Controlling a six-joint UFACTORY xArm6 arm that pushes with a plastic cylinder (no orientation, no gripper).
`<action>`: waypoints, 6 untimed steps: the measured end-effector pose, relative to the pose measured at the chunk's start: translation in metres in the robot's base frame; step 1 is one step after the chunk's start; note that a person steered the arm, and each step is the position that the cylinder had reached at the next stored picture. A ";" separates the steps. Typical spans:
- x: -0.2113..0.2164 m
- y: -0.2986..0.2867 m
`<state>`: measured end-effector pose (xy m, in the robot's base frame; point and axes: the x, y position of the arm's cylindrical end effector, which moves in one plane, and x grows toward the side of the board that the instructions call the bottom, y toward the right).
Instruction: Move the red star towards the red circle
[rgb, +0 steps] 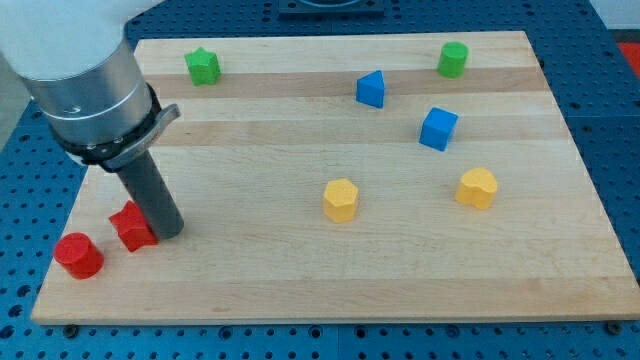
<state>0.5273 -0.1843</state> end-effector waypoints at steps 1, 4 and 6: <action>-0.029 0.013; -0.003 -0.033; 0.022 0.057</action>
